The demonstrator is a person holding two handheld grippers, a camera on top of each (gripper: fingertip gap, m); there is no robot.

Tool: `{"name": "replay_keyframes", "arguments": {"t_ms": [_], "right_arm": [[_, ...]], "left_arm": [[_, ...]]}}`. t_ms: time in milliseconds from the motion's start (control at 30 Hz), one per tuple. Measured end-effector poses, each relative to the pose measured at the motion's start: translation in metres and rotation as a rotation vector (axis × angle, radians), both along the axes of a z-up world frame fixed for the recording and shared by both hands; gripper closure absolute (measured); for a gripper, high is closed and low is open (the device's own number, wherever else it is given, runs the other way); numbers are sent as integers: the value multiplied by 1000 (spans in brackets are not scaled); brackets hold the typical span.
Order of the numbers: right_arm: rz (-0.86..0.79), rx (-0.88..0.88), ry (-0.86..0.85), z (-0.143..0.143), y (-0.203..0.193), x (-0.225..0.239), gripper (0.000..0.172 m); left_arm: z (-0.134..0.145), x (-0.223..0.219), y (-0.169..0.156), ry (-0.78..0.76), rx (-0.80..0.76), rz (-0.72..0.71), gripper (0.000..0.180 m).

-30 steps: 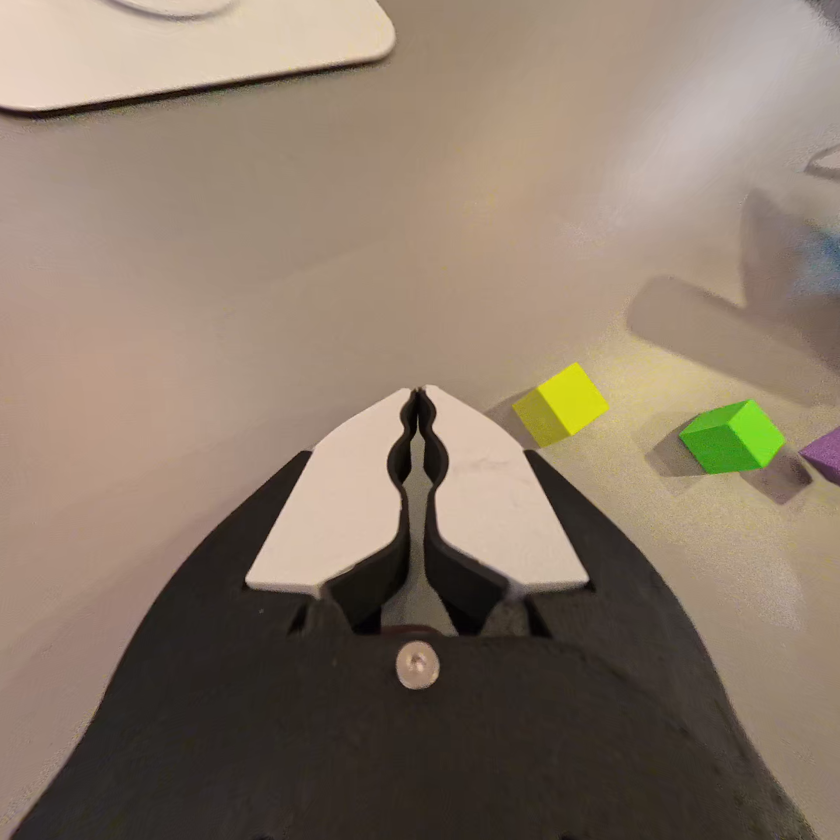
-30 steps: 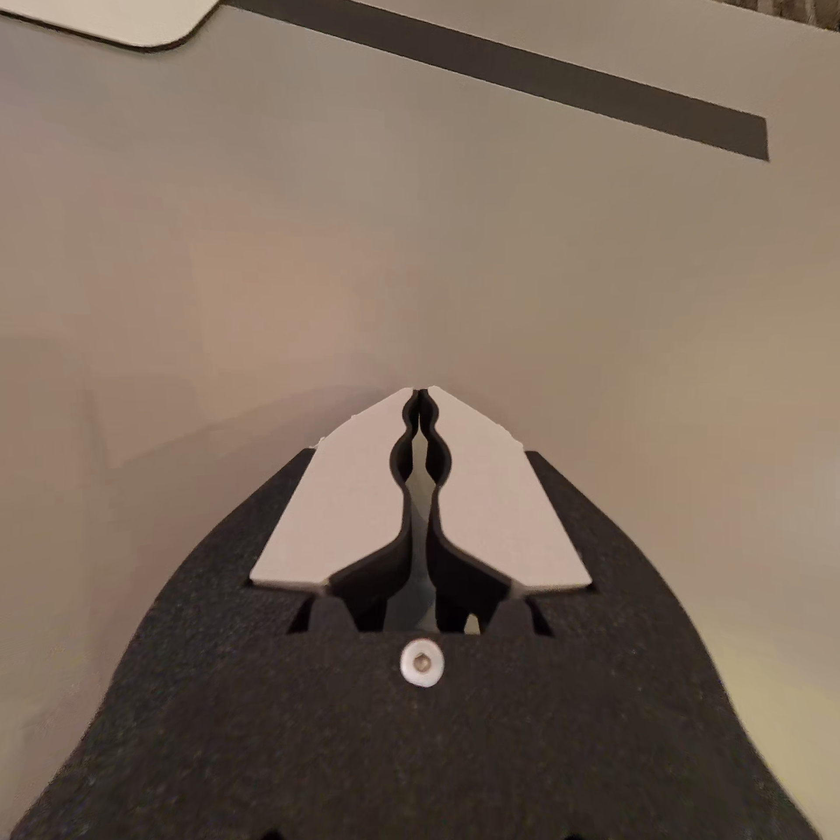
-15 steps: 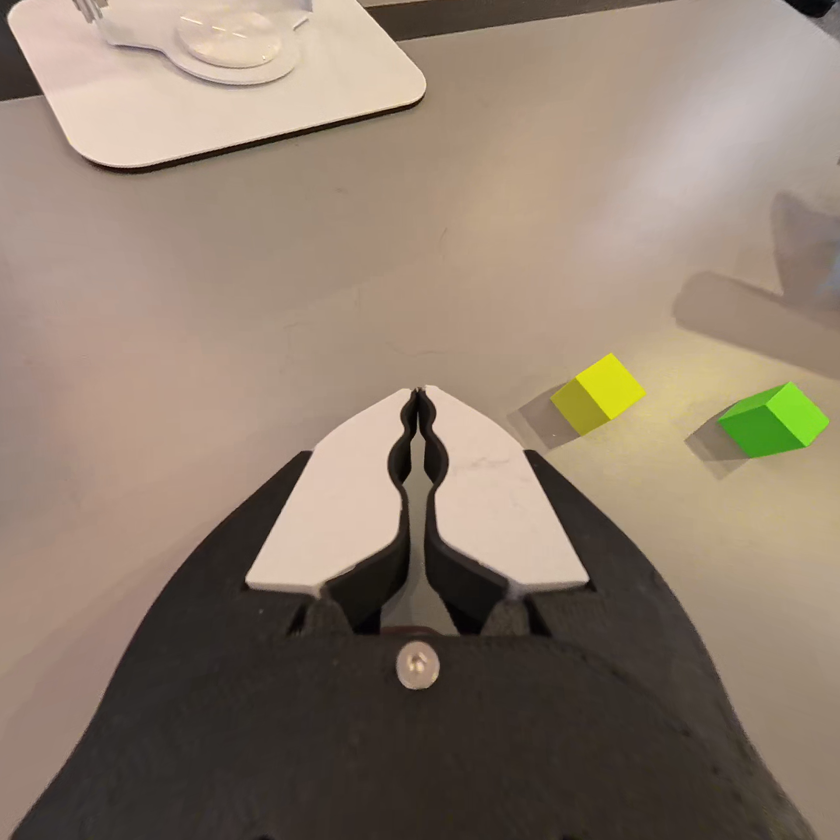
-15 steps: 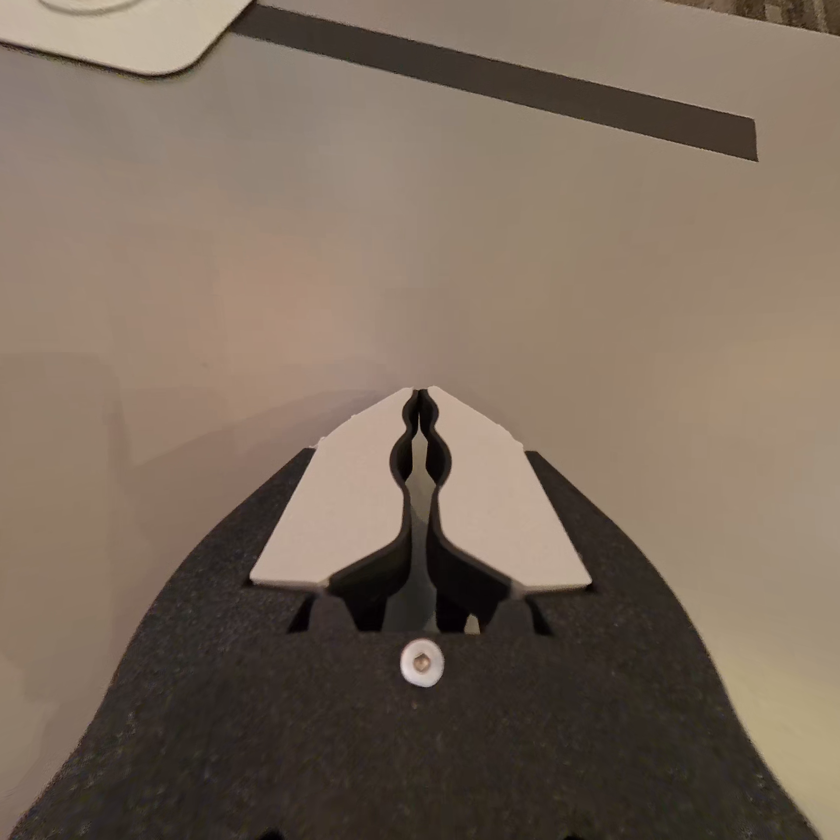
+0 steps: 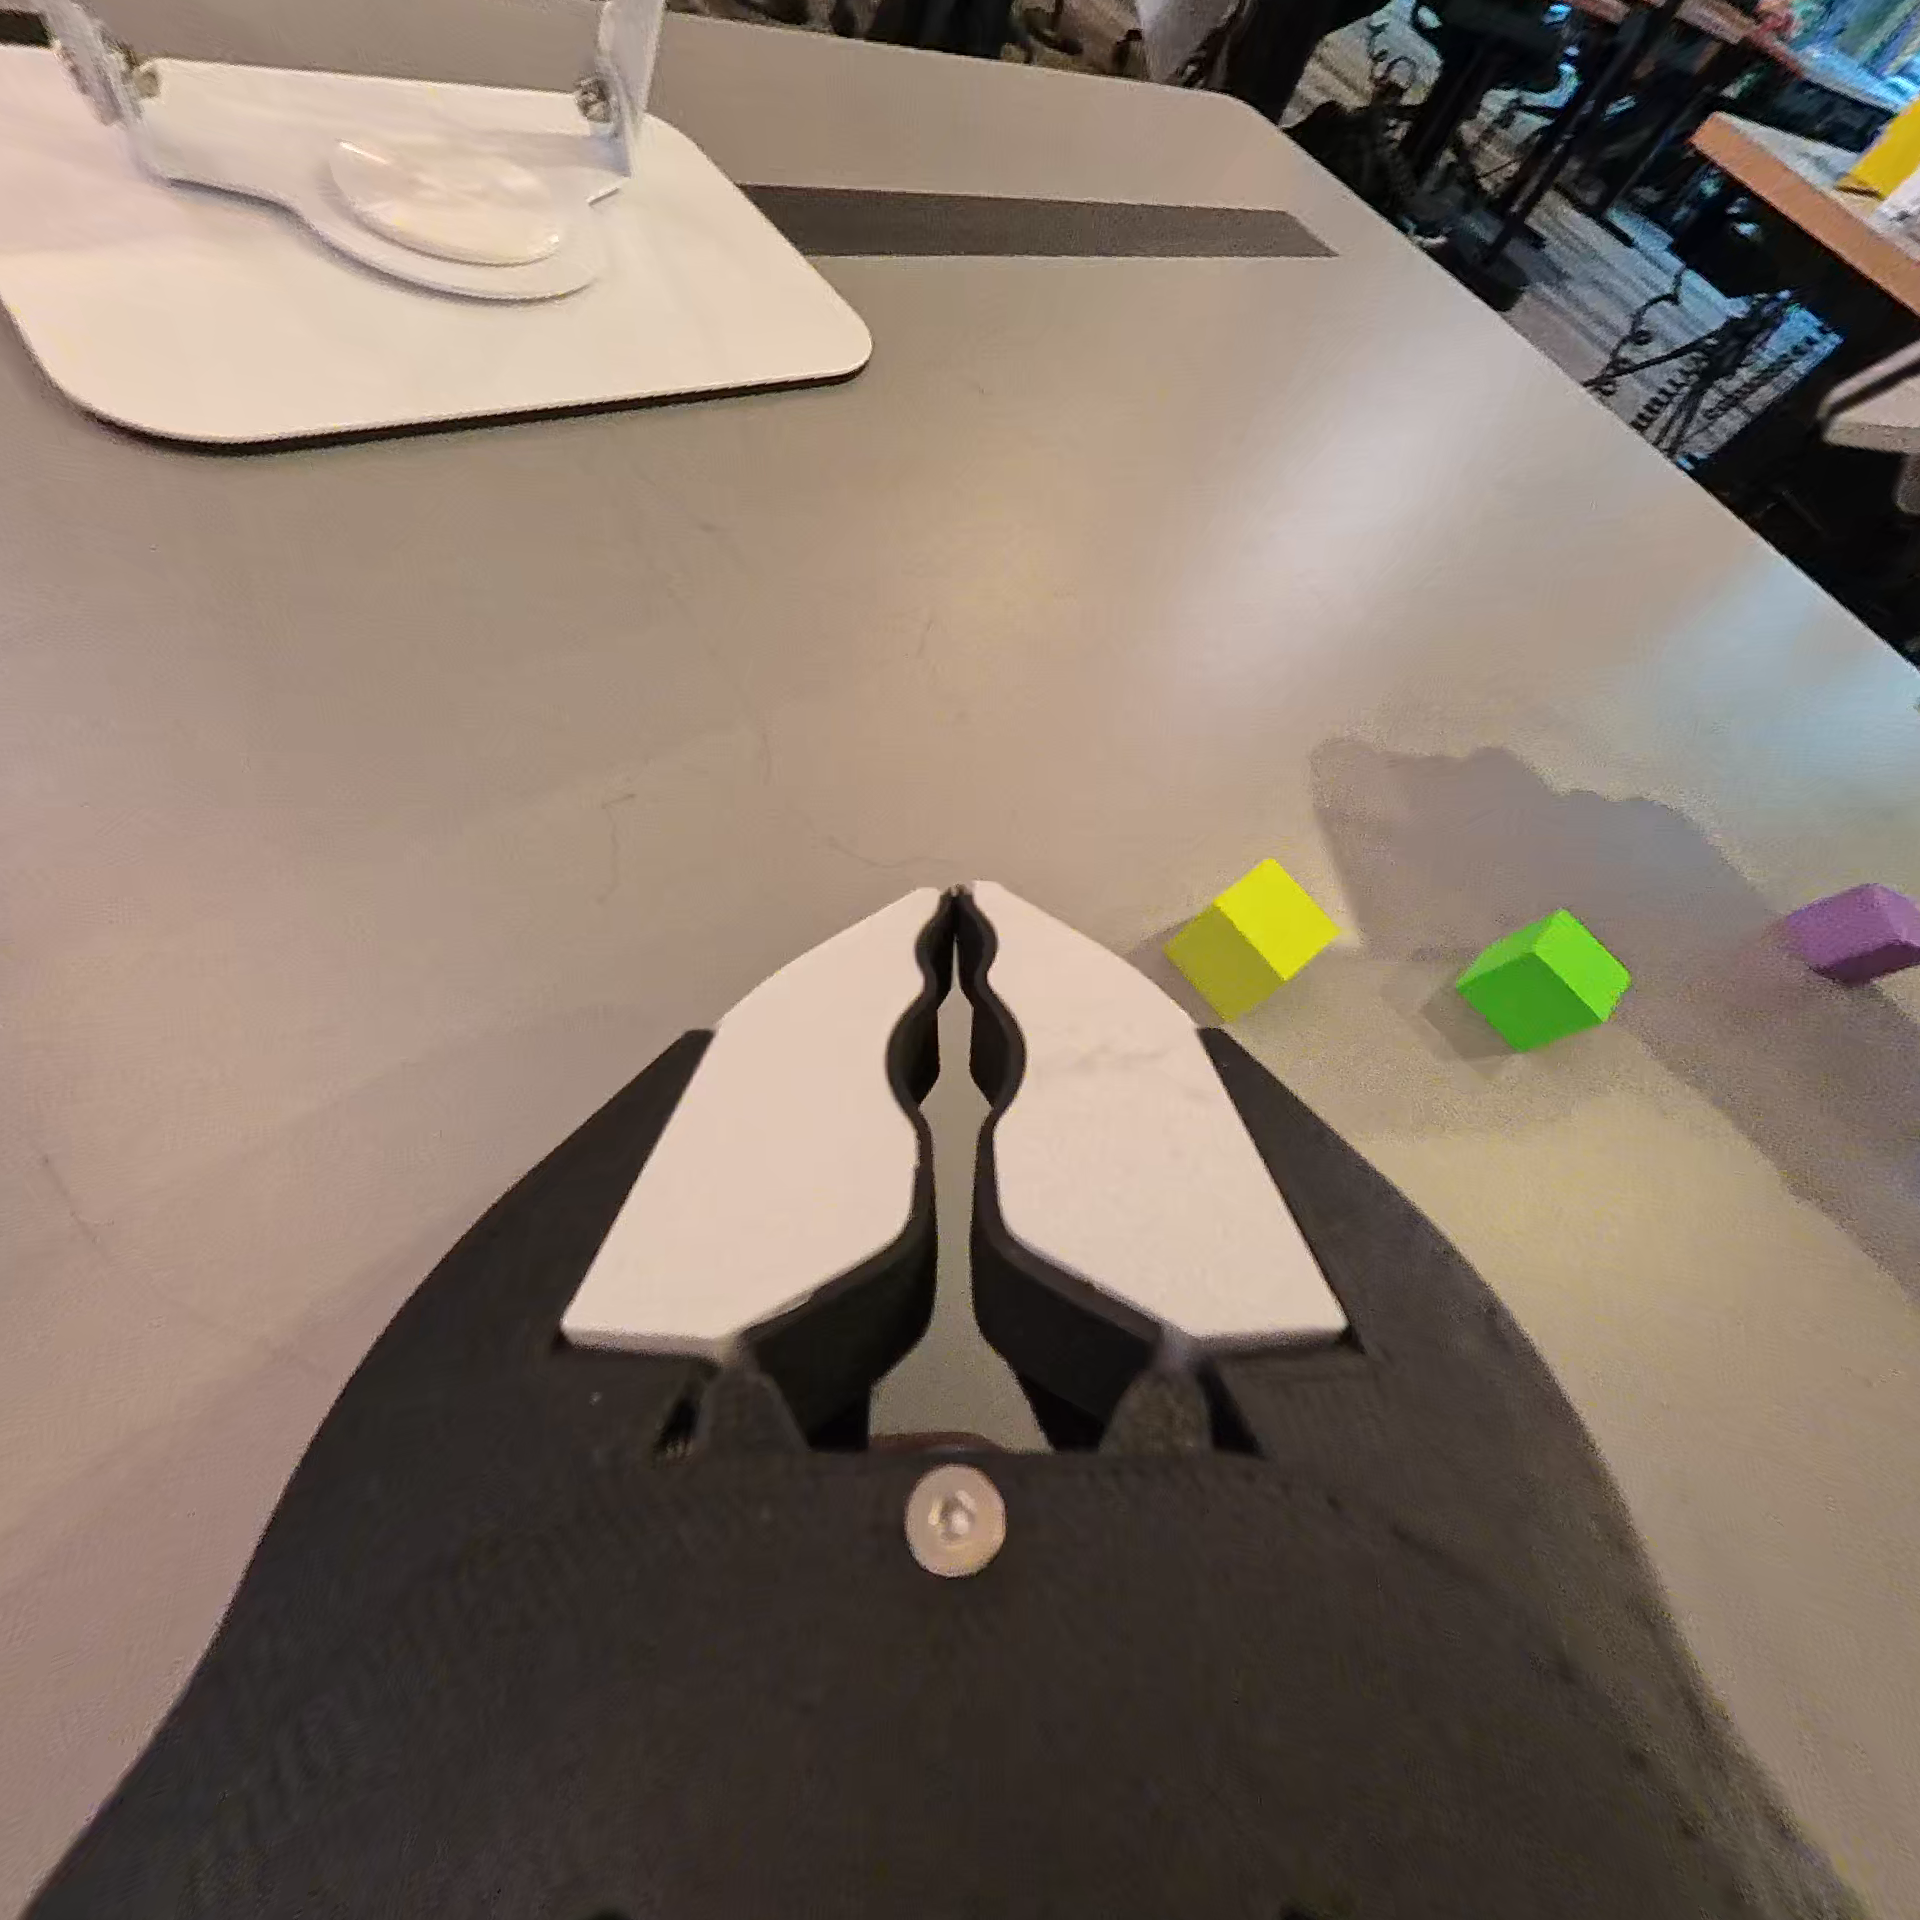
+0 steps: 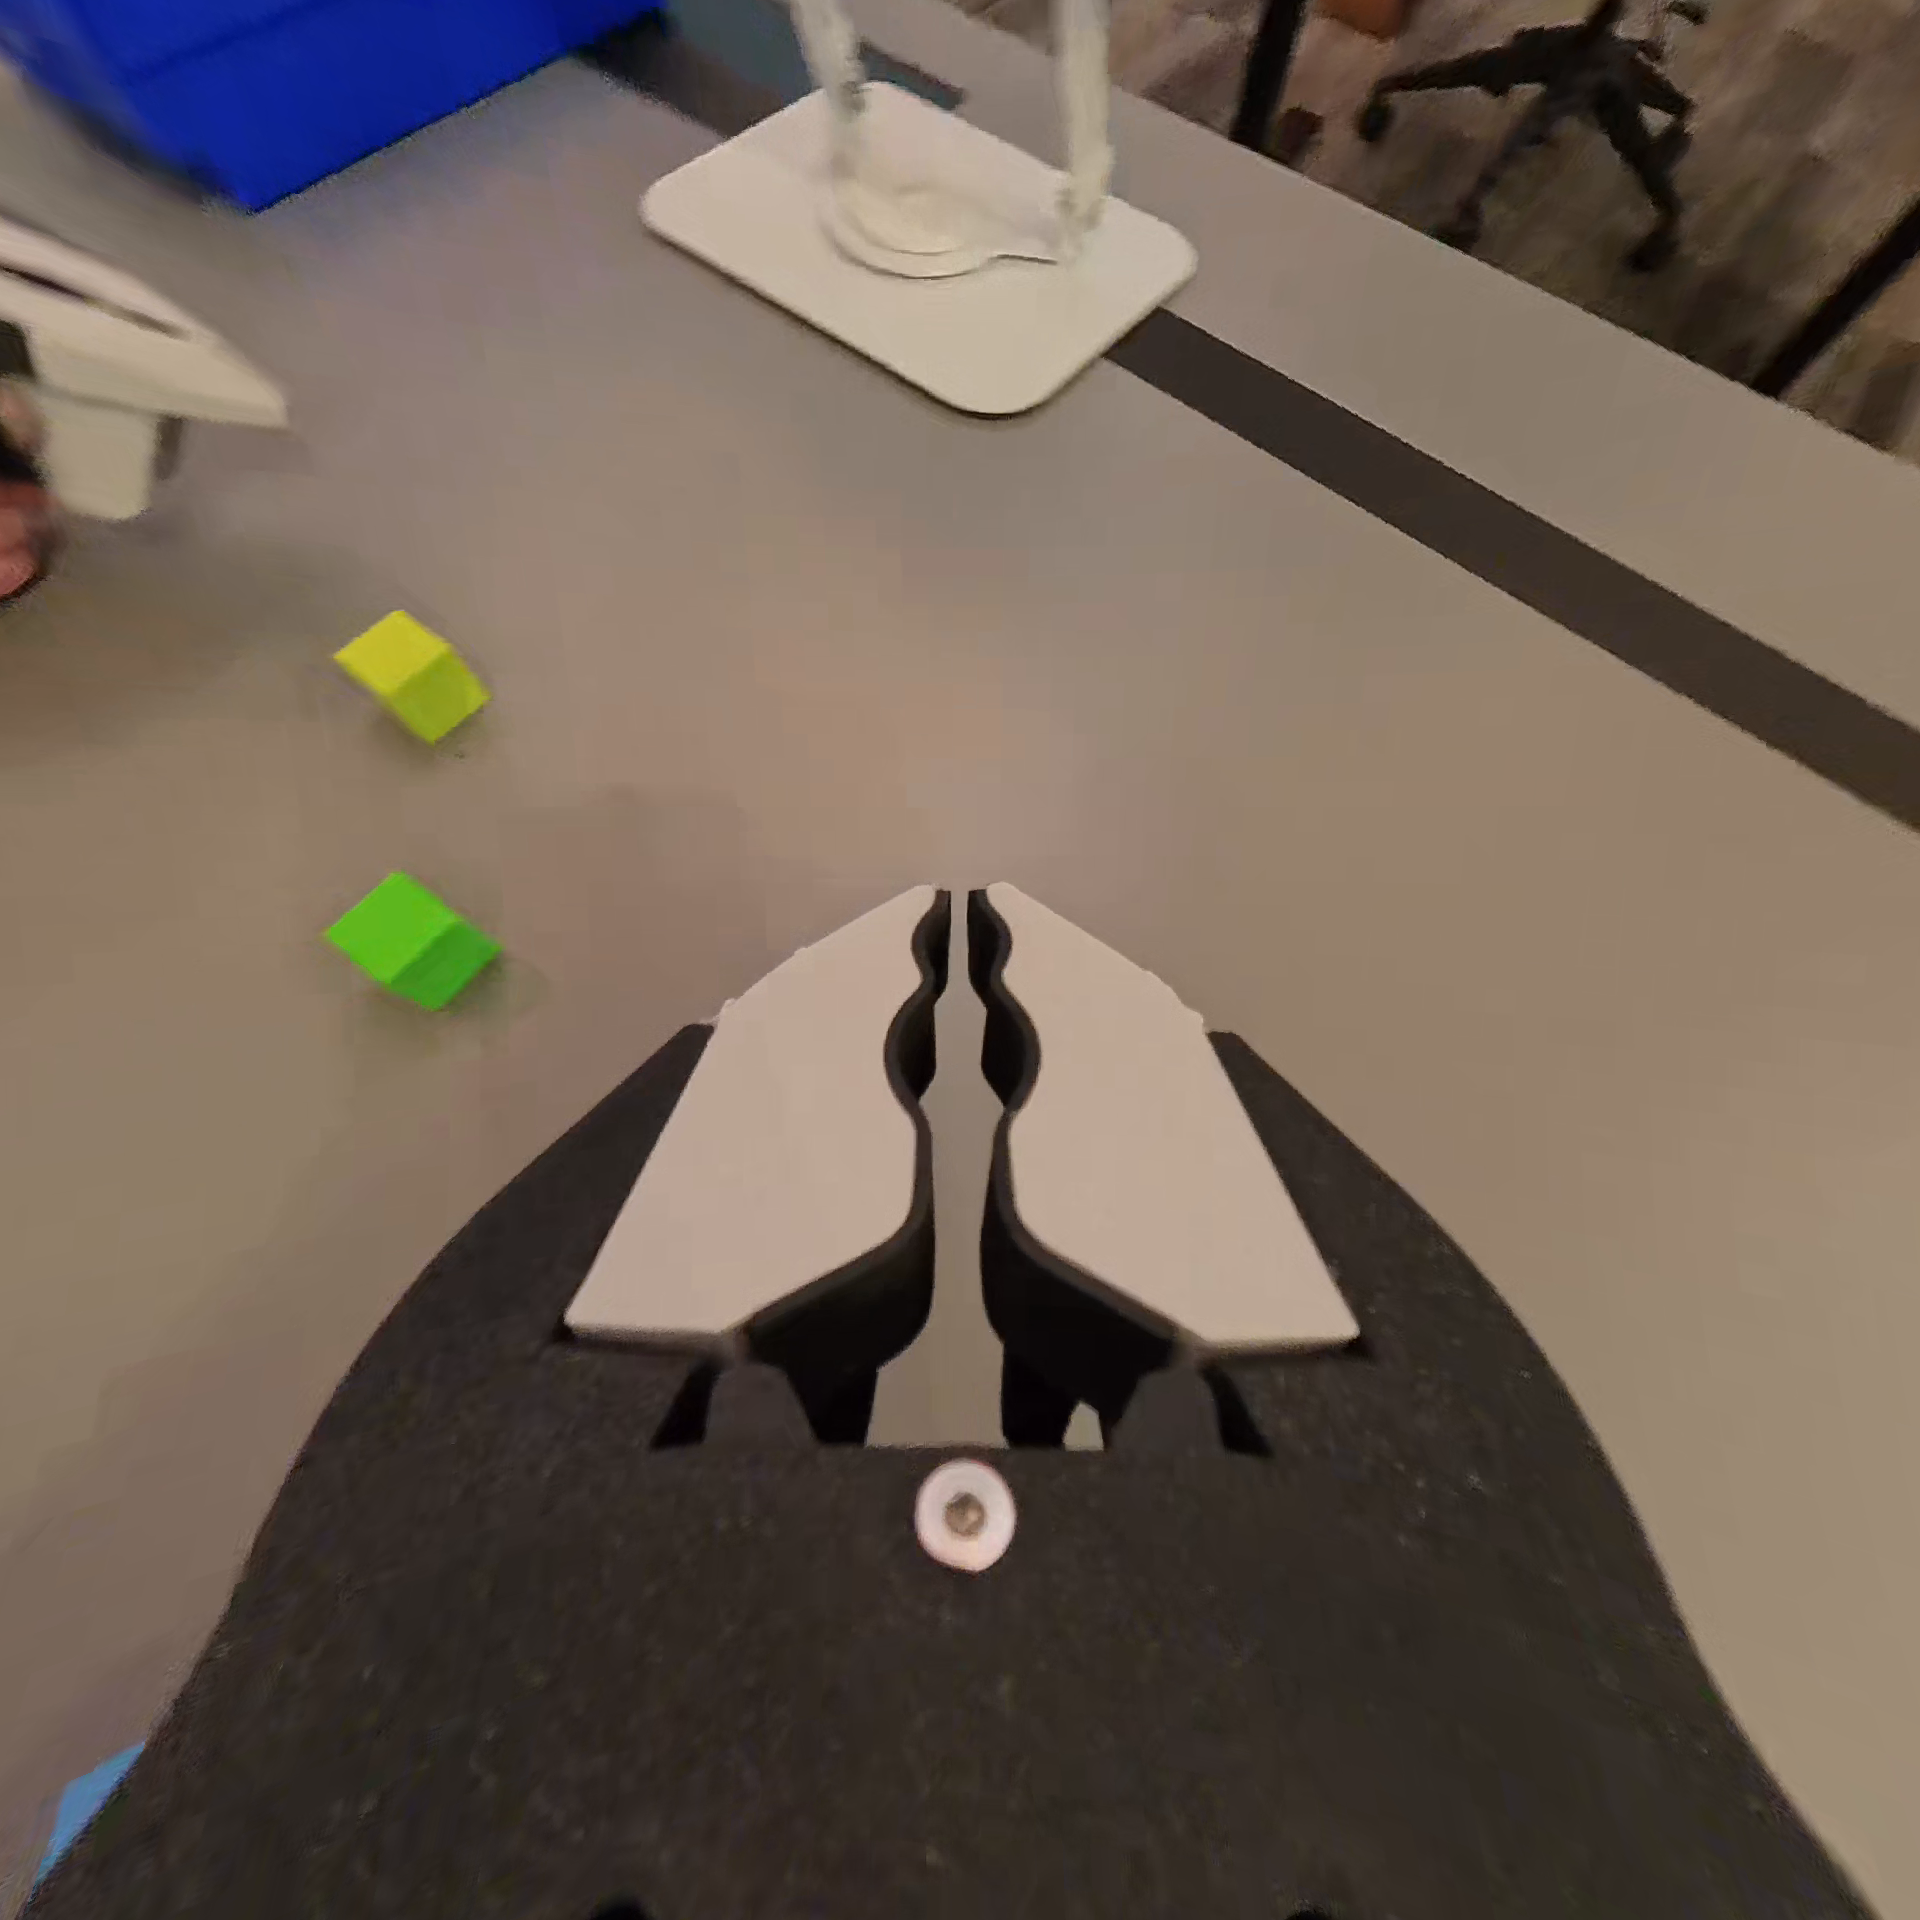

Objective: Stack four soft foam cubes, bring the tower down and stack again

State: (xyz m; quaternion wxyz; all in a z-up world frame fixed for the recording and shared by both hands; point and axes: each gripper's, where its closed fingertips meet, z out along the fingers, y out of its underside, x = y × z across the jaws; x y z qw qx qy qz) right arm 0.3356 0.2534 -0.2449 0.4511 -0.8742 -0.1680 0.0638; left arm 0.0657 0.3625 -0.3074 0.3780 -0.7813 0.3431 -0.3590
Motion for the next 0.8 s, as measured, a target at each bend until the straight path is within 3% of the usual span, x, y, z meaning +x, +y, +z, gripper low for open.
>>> {"name": "replay_keyframes", "arguments": {"t_ms": [133, 200, 300, 400, 500, 633, 800], "right_arm": [[160, -38, -72, 4, -2, -51, 166], [243, -66, -81, 2, -6, -74, 160], [342, -118, -112, -7, -12, -100, 148], [395, -156, -148, -18, -14, -115, 146], [436, -172, -145, -25, -15, -128, 145], [457, -196, -160, -32, -17, -133, 146], [471, -208, -155, -36, -17, -137, 146]], "left_arm": [[13, 16, -23, -67, 69, -192, 163], [16, 24, -35, -52, 130, -272, 137], [10, 43, -56, 41, 239, -419, 120], [-14, 57, -67, 218, 304, -527, 105], [-25, 69, -73, 290, 323, -592, 106], [-32, 73, -66, 329, 291, -610, 127], [-36, 71, -64, 344, 269, -652, 142]]}}
